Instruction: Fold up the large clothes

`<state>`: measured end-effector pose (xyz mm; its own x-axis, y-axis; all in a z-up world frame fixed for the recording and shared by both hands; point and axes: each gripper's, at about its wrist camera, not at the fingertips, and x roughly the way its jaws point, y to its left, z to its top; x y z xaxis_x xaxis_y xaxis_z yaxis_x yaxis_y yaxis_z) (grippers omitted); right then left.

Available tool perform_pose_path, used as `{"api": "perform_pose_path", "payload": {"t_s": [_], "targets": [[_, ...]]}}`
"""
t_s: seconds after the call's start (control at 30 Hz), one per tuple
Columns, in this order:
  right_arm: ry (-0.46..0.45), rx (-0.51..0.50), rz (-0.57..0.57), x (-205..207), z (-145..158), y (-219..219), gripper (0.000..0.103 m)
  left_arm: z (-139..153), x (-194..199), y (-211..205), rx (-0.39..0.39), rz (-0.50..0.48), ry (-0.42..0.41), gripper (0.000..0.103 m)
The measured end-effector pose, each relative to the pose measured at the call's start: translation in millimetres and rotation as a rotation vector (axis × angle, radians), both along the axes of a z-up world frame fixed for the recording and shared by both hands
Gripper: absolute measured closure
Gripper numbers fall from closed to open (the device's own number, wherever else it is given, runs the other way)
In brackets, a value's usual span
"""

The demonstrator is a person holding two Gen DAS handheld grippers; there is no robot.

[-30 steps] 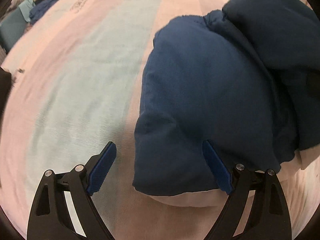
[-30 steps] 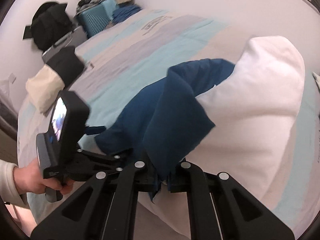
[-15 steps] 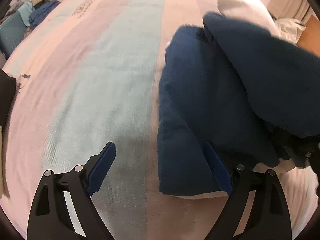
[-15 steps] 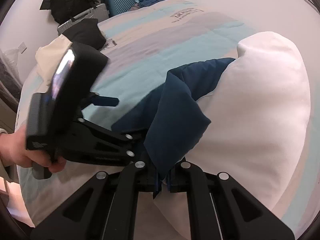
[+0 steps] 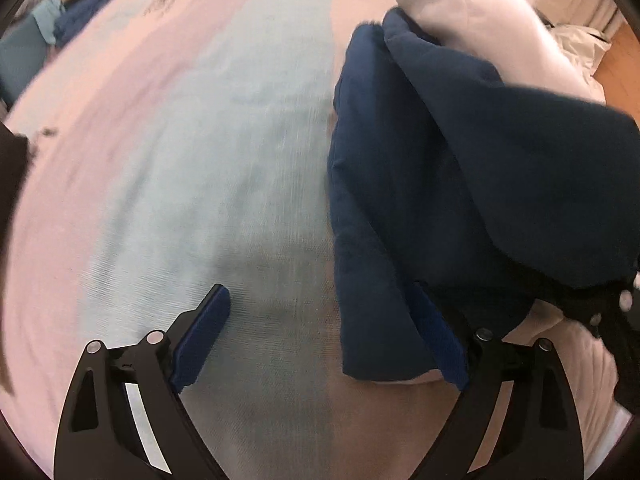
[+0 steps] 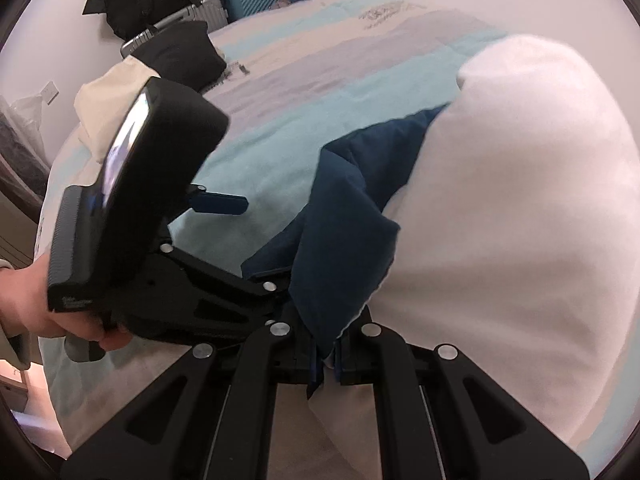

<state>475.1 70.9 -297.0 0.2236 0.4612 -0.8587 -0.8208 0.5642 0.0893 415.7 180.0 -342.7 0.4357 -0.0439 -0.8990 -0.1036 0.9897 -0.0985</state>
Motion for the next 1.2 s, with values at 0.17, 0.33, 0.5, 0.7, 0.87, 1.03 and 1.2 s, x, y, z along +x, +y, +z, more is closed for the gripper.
{"api": "perform_pose_path", "payload": {"t_s": [0.17, 0.33, 0.5, 0.7, 0.87, 1.03, 1.2], "targets": [[0.049, -0.015, -0.007, 6, -21, 4, 0.098, -5, 3, -5, 0.009, -0.008, -0.001, 0.01], [0.091, -0.022, -0.015, 13, -29, 1, 0.098, -12, 21, -28, 0.013, -0.01, 0.004, 0.008], [0.038, -0.055, -0.021, 5, -13, 0, 0.082, -22, 33, -33, 0.018, -0.01, 0.008, 0.006], [-0.027, -0.027, -0.033, -16, 15, -9, 0.05, -28, 28, -32, 0.015, -0.007, 0.001, 0.006], [-0.001, 0.038, -0.043, -30, 49, -36, 0.046, -35, 18, -12, 0.018, -0.007, 0.007, 0.005], [-0.023, 0.065, -0.11, -15, 77, -70, 0.043, -16, 20, 0, -0.002, 0.011, 0.006, 0.006], [-0.08, -0.055, -0.235, 34, 52, -103, 0.043, 13, 10, 0, 0.022, -0.015, -0.009, 0.007]]}}
